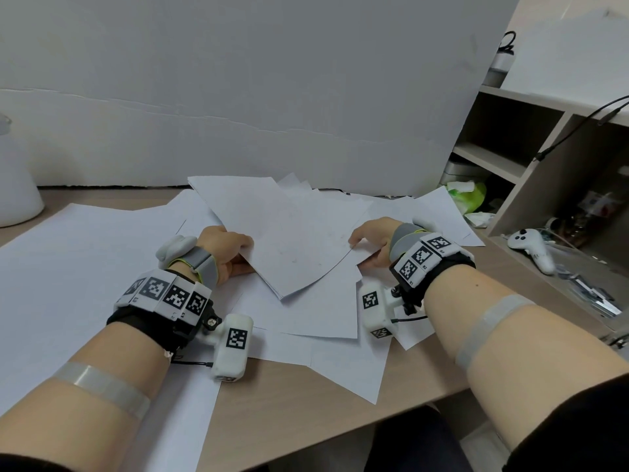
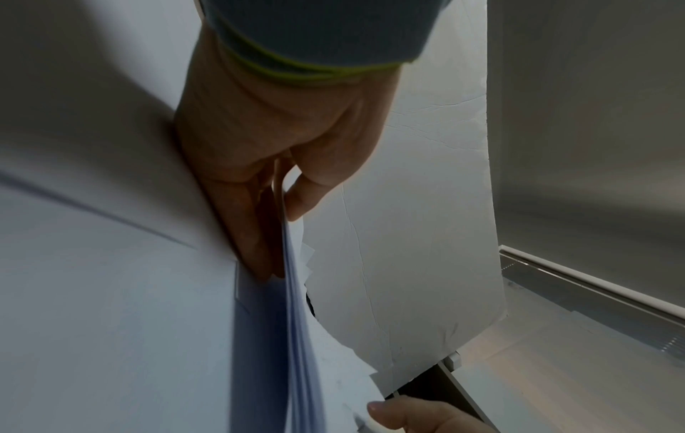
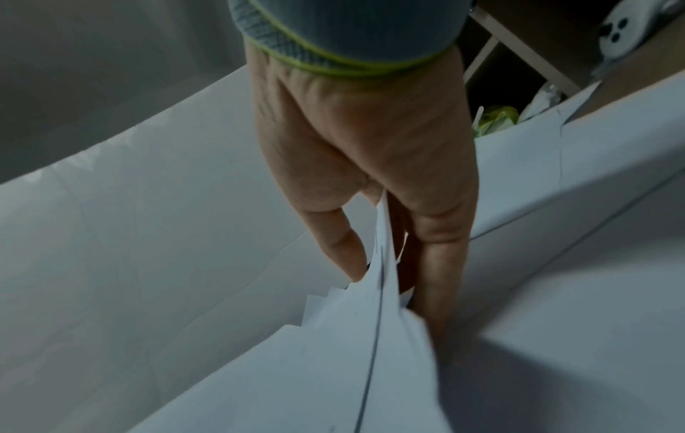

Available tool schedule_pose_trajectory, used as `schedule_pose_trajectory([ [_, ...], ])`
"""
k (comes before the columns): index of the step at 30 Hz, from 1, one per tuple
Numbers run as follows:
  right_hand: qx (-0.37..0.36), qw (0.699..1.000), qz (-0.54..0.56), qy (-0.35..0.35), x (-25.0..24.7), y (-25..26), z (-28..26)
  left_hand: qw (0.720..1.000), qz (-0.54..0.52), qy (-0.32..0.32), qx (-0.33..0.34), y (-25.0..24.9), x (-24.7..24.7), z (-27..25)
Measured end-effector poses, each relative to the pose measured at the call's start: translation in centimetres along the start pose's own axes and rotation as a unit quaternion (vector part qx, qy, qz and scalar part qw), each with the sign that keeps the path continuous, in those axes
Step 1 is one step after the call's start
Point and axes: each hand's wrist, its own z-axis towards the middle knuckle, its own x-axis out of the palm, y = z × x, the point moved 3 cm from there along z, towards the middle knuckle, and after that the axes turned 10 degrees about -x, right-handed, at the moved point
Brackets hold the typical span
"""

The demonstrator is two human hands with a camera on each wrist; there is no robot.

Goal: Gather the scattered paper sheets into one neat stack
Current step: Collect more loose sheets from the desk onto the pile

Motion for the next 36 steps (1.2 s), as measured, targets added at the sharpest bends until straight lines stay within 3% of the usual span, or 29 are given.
schedule_pose_trajectory([
  [9, 0.023, 0.998, 0.048, -0.022, -0.2, -0.4, 1.2, 1.000, -0.020, 0.001, -0.017, -0.2, -0.3, 0.0],
  [19, -0.016, 0.989, 0.146, -0.031, -0.8, 1.1, -0.2, 0.998, -0.042, -0.037, -0.019, -0.3, -0.5, 0.3],
  [28, 0.027, 0.973, 0.225, -0.038, -0.4, -2.4, 1.2, 0.998, -0.054, -0.037, -0.015, -0.4, -0.7, 0.3],
  [36, 0.040, 0.995, 0.090, -0.016, -0.1, -3.1, 0.9, 0.998, -0.057, -0.033, -0.007, -0.2, -0.8, 0.7],
])
